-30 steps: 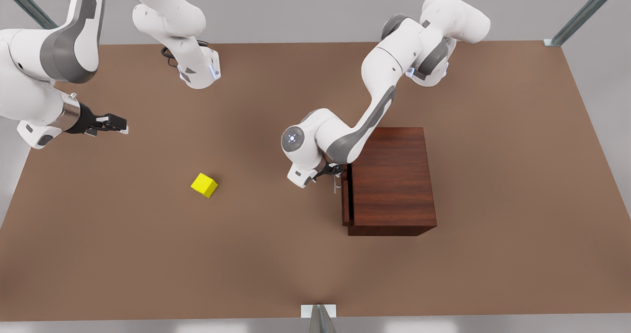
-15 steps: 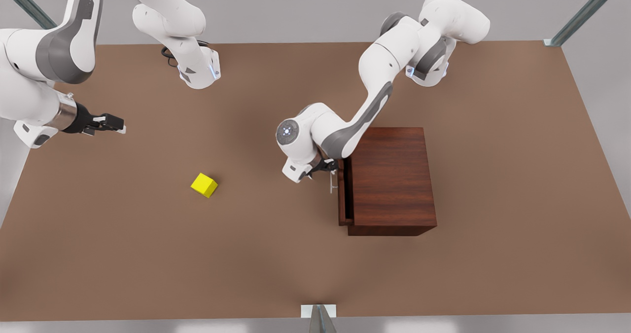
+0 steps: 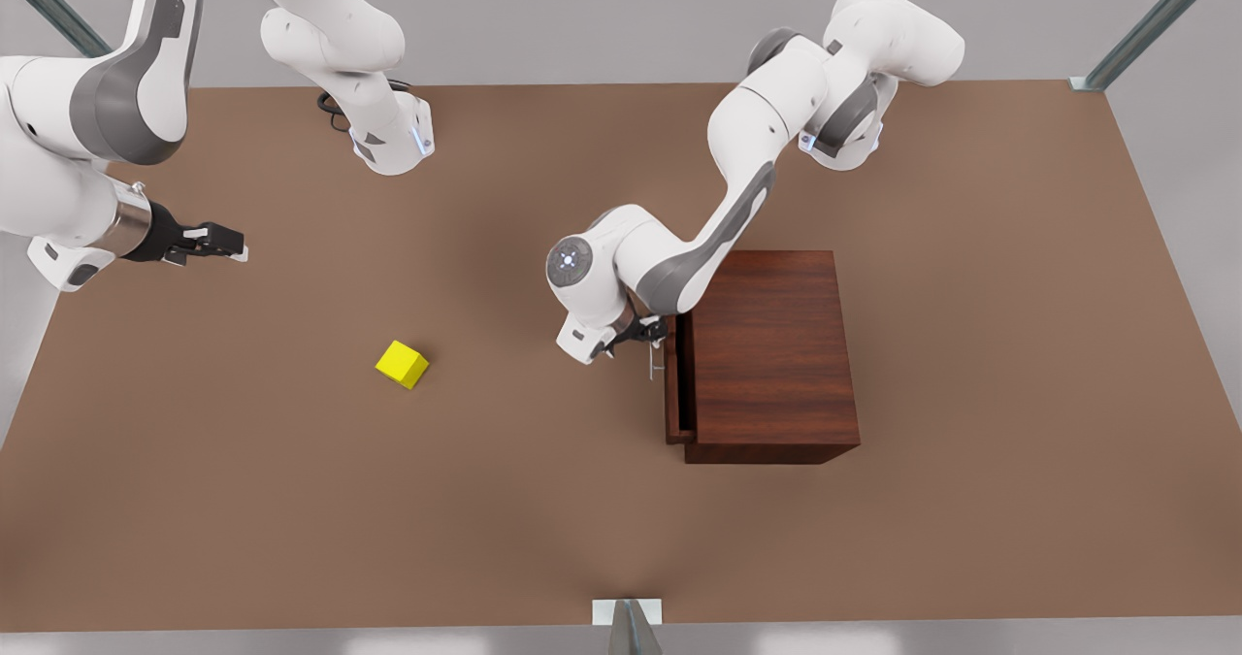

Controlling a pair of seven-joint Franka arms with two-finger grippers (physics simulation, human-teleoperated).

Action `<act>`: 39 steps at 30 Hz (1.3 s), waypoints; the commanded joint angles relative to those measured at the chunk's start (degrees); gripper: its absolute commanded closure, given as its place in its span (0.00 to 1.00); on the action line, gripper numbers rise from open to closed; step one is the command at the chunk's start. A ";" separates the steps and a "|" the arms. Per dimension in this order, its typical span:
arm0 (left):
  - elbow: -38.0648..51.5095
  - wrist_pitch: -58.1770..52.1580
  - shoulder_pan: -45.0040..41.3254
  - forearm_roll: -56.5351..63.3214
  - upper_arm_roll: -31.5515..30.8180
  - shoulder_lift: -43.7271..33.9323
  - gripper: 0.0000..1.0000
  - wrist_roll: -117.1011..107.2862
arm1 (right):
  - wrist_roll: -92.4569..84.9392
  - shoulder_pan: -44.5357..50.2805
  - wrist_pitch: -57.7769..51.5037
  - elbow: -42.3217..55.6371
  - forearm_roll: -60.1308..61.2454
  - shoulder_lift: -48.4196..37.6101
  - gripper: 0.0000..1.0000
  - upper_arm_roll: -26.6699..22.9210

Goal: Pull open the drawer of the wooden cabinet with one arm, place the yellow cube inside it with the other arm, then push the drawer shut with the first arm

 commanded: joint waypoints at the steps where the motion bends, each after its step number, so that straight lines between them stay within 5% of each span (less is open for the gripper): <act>1: 0.05 1.25 0.10 0.04 0.03 0.08 0.07 0.09 | -0.13 0.02 -0.07 0.03 0.03 -0.12 0.00 -0.02; 39: 2.52 7.05 -3.59 -0.93 -0.15 1.31 0.06 -0.43 | -0.84 -0.15 -0.86 -0.33 0.56 0.59 0.00 -1.42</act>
